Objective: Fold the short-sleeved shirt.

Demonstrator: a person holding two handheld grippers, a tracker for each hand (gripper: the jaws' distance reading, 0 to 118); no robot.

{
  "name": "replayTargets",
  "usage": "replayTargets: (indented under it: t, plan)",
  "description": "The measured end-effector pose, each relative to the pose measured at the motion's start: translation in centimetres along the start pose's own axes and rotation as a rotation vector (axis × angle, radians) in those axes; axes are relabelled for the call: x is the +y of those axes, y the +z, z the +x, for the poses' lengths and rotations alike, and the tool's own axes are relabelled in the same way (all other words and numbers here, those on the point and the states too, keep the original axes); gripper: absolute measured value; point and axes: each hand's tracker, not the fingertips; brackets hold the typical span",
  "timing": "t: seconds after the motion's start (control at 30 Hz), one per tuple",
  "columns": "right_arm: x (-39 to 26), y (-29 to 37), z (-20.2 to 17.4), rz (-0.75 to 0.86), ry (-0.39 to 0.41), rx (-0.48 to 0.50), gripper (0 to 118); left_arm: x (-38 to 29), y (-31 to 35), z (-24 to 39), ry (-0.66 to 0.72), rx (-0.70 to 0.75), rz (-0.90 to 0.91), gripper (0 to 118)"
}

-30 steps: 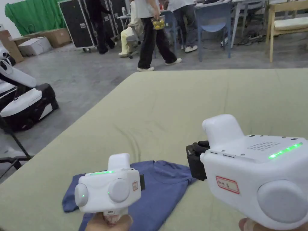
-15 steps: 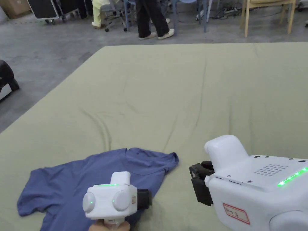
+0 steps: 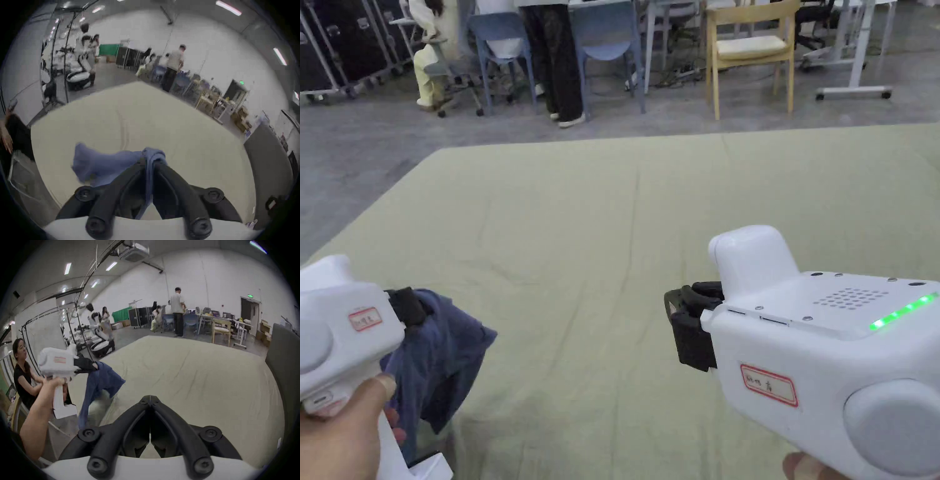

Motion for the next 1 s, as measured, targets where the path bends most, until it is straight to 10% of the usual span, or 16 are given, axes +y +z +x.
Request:
replayTargets:
  t: [0.4,0.87,0.9,0.97,1.0]
  plan:
    - [1.3,20.5,7.6,0.201,-0.033,-0.336,2,1.3,7.3,24.0,-0.192,-0.375,0.066,3]
    - [-4.2,32.4,13.7,0.217,-0.101,-0.56,2,-28.4,-4.0,42.2,-0.526,-0.405,-0.557,3]
    - [-4.7,32.3,14.0,0.204,-0.11,-0.553,2,-30.8,-5.1,42.1,-0.536,-0.397,-0.625,15]
    - [-5.3,31.6,14.7,0.172,-0.123,-0.535,2,-34.8,-6.9,42.1,-0.583,-0.359,-0.714,111]
    - [-5.5,31.3,14.9,0.159,-0.125,-0.529,2,-35.4,-6.9,41.6,-0.604,-0.401,-0.824,118]
